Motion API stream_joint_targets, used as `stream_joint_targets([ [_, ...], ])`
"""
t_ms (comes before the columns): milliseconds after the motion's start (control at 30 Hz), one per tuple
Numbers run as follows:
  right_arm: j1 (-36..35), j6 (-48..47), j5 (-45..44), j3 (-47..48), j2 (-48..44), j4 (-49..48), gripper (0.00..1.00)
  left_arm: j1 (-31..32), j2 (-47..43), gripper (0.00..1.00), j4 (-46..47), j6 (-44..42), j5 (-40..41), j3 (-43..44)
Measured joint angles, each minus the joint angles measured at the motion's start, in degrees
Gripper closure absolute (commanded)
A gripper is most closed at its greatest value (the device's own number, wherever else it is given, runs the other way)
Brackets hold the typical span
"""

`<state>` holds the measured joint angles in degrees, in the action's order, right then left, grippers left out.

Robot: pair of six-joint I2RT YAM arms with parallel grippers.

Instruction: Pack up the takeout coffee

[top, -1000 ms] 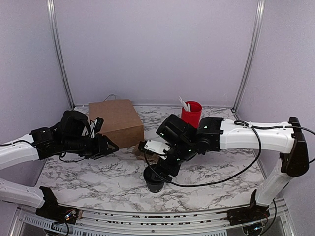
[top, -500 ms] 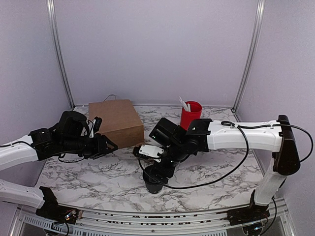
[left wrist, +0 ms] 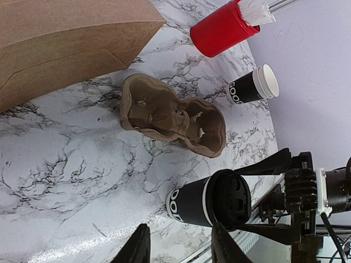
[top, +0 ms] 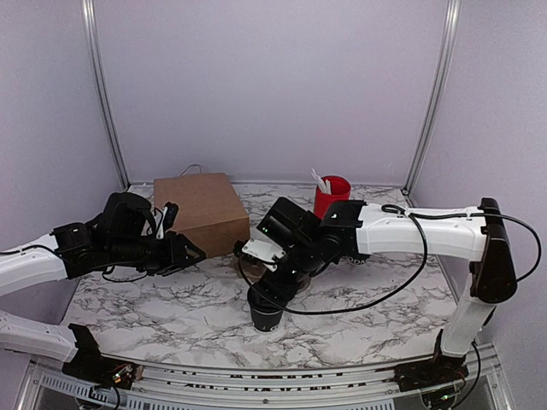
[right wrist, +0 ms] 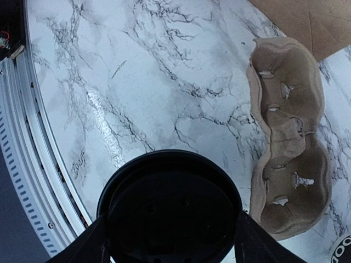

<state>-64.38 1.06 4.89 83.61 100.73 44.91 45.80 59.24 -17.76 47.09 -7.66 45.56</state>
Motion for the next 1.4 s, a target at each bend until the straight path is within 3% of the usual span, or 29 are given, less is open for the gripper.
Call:
stream_joint_targets([
  [367, -1.8, 24.3, -8.7, 4.8, 4.1, -0.5, 0.26, 0.0, 0.7, 0.61, 0.6, -1.5, -1.9, 0.0],
  [567, -2.8, 33.7, -11.3, 6.4, 6.0, -2.6, 0.17, 0.0, 0.7, 0.61, 1.2, -1.8, -3.5, -0.2],
  [1100, -5.3, 39.7, -14.0, 9.0, 7.2, -3.4, 0.16, 0.0, -1.9, 0.61, 1.8, -1.1, -6.1, -6.5],
  [1400, -2.6, 41.0, -11.1, -7.2, -5.8, -12.7, 0.32, 0.1, -1.5, 0.61, 3.2, 1.0, -7.8, -8.9],
])
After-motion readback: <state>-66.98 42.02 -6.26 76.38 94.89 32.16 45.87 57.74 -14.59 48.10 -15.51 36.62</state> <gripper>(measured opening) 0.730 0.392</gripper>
